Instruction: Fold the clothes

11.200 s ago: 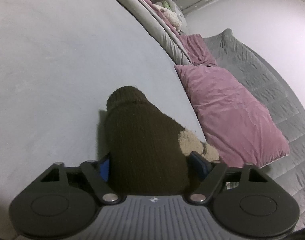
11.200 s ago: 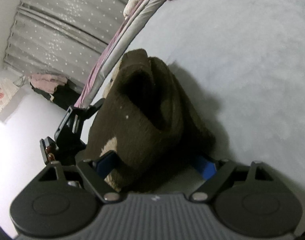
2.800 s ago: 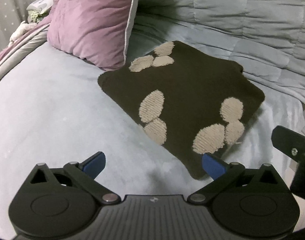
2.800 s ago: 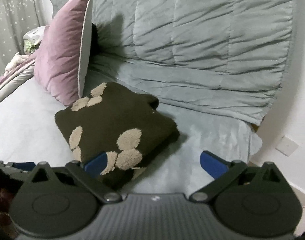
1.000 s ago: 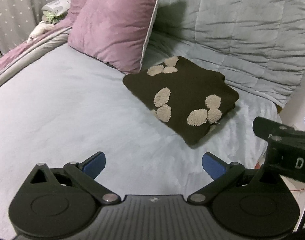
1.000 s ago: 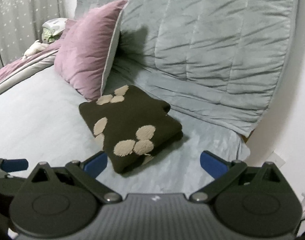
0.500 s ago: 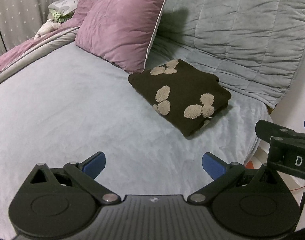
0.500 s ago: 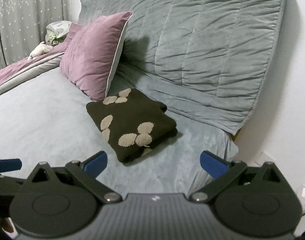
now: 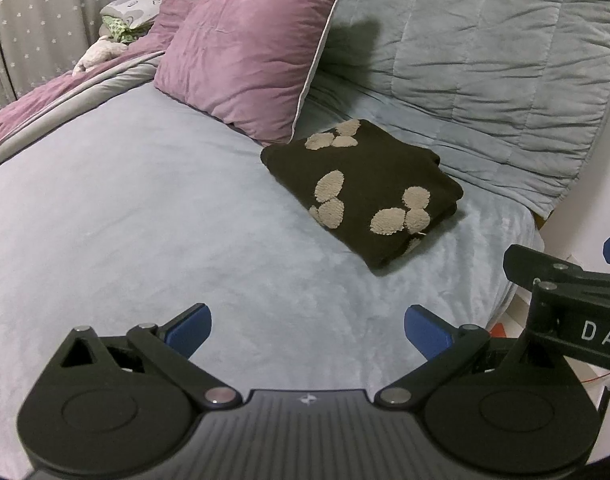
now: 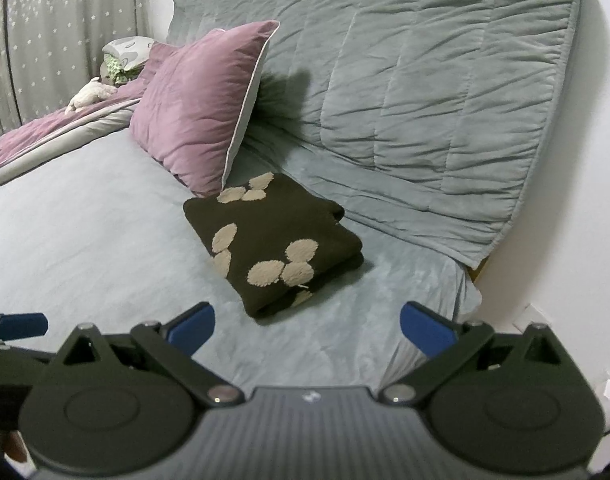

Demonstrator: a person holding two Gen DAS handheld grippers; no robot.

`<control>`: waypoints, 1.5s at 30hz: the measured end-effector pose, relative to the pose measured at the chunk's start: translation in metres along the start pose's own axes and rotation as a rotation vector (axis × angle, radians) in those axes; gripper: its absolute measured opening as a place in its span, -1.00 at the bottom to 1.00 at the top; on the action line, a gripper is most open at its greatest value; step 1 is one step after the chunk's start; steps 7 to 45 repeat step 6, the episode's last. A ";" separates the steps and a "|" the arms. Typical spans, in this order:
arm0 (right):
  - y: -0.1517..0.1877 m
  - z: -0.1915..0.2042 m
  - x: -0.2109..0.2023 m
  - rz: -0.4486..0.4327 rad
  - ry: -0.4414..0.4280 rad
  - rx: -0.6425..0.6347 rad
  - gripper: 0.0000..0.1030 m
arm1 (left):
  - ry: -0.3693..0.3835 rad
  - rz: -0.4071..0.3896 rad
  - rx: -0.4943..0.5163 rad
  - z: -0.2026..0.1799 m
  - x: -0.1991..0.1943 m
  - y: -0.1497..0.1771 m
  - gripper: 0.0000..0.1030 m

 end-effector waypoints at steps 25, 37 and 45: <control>0.000 0.004 -0.001 -0.002 -0.002 -0.005 1.00 | 0.005 -0.007 -0.020 0.009 0.000 0.000 1.00; 0.000 0.004 -0.001 -0.002 -0.002 -0.005 1.00 | 0.005 -0.007 -0.020 0.009 0.000 0.000 1.00; 0.000 0.004 -0.001 -0.002 -0.002 -0.005 1.00 | 0.005 -0.007 -0.020 0.009 0.000 0.000 1.00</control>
Point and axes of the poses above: each gripper's, at about its wrist camera, not at the fingertips, and x roughly the way its jaws point, z to its left, y to its underside, the point moved 8 cm from there along x, roughly the way its jaws point, and after that the axes turned 2 degrees about -x, right-handed, at the moved point
